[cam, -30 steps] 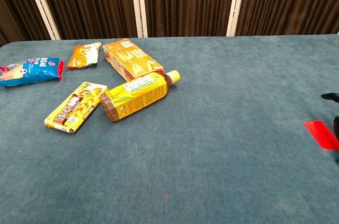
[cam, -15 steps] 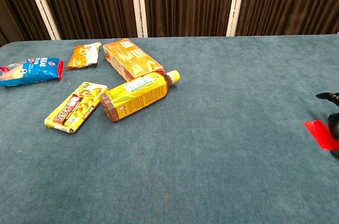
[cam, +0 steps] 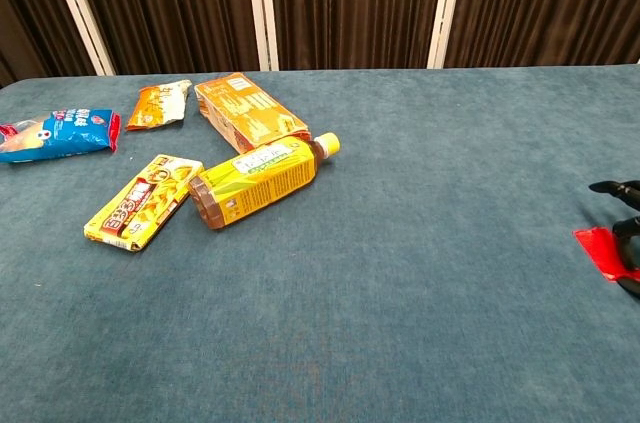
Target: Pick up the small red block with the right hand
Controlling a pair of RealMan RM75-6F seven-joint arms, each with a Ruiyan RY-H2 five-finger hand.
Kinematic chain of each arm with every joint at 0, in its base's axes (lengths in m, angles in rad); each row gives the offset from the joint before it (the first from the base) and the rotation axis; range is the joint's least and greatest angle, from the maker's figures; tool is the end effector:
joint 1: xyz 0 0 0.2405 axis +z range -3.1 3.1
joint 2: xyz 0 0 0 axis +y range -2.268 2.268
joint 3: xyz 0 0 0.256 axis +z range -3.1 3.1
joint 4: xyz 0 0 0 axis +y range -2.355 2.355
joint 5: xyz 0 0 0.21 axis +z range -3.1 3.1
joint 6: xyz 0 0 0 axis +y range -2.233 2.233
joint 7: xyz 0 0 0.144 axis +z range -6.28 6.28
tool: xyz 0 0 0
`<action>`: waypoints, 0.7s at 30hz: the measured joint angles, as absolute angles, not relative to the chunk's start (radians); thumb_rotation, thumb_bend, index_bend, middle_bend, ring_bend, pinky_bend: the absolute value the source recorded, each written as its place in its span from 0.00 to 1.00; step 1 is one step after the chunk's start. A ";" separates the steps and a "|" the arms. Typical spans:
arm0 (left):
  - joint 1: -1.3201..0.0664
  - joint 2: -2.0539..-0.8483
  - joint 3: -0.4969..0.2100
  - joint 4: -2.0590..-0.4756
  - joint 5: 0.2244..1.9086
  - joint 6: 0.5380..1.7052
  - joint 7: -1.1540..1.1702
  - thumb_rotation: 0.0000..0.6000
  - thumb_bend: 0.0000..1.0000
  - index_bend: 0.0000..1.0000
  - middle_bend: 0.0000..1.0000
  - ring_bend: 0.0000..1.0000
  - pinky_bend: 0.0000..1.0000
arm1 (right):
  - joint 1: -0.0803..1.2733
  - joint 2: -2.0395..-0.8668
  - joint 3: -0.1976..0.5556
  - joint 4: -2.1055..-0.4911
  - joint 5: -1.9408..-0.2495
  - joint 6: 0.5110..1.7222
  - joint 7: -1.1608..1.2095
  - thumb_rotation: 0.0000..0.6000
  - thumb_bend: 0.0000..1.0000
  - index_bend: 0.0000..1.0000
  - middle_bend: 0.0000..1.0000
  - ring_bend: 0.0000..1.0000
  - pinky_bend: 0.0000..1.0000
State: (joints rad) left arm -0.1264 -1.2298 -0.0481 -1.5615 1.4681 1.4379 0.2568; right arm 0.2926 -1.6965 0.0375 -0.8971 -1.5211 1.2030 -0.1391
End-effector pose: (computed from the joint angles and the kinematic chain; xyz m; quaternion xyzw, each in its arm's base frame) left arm -0.3093 0.1934 0.1226 -0.6395 -0.3367 -0.3225 0.6112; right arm -0.3390 -0.2500 -0.0064 0.7251 -0.3134 0.2720 0.5496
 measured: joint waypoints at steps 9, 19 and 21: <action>-0.128 -1.230 -0.050 -1.566 1.461 1.437 0.260 1.00 0.10 0.00 0.00 0.00 0.00 | 0.303 -1.705 0.032 -0.888 -1.510 1.173 -0.144 1.00 0.51 0.61 0.03 0.00 0.00; -0.130 -1.229 -0.049 -1.568 1.458 1.434 0.261 1.00 0.10 0.00 0.00 0.00 0.00 | 0.316 -1.701 0.043 -0.892 -1.500 1.169 -0.141 1.00 0.51 0.61 0.04 0.00 0.00; -0.131 -1.228 -0.049 -1.569 1.458 1.431 0.261 1.00 0.10 0.00 0.00 0.00 0.00 | 0.320 -1.698 0.047 -0.897 -1.500 1.175 -0.142 1.00 0.51 0.62 0.04 0.00 0.00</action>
State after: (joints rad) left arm -0.1314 -1.2284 -0.0485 -1.5689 1.4580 1.4314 0.2611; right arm 0.3198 -1.6976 0.0473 -0.8967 -1.5002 1.1754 -0.1421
